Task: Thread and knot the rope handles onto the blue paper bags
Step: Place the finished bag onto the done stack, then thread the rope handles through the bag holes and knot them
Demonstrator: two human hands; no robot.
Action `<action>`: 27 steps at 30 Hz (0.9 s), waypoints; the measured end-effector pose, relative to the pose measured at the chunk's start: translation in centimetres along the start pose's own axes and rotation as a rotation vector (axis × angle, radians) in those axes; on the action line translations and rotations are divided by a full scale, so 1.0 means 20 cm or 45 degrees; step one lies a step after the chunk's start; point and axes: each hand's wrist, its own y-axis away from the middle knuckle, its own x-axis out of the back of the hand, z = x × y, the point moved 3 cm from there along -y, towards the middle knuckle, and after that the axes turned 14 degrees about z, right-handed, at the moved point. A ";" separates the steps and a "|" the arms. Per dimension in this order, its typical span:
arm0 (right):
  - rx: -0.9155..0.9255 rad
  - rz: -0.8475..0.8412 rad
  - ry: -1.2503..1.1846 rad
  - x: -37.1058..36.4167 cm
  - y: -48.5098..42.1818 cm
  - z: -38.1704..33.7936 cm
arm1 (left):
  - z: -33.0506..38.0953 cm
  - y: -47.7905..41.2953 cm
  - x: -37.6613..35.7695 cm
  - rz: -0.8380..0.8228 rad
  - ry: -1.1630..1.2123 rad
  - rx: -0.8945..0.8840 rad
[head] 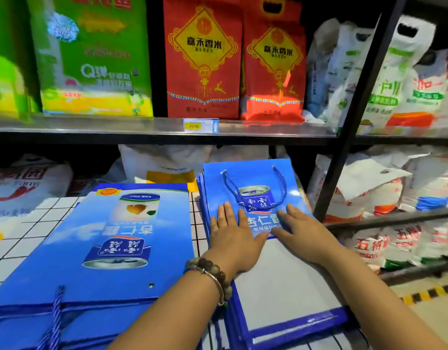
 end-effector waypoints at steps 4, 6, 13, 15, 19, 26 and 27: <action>-0.012 -0.216 0.121 -0.06 0.00 0.01 | -0.01 -0.02 -0.02 -0.030 -0.002 0.008; -0.029 -0.287 0.130 -0.06 0.01 0.00 | -0.02 -0.03 -0.03 -0.071 -0.018 0.016; -0.072 -0.386 0.138 -0.13 -0.05 0.00 | -0.05 -0.06 -0.04 -0.119 -0.020 0.036; -0.070 -0.364 0.128 -0.13 -0.05 0.00 | -0.04 -0.05 -0.02 -0.090 -0.046 0.031; -0.060 -0.173 0.123 -0.05 -0.02 -0.03 | 0.01 0.01 0.10 0.009 -0.053 0.001; 0.175 0.259 -0.085 0.16 0.08 -0.36 | -0.18 0.34 0.37 0.069 0.049 -0.092; 0.247 0.217 -0.162 0.17 0.12 -0.44 | -0.25 0.38 0.41 0.074 0.047 -0.056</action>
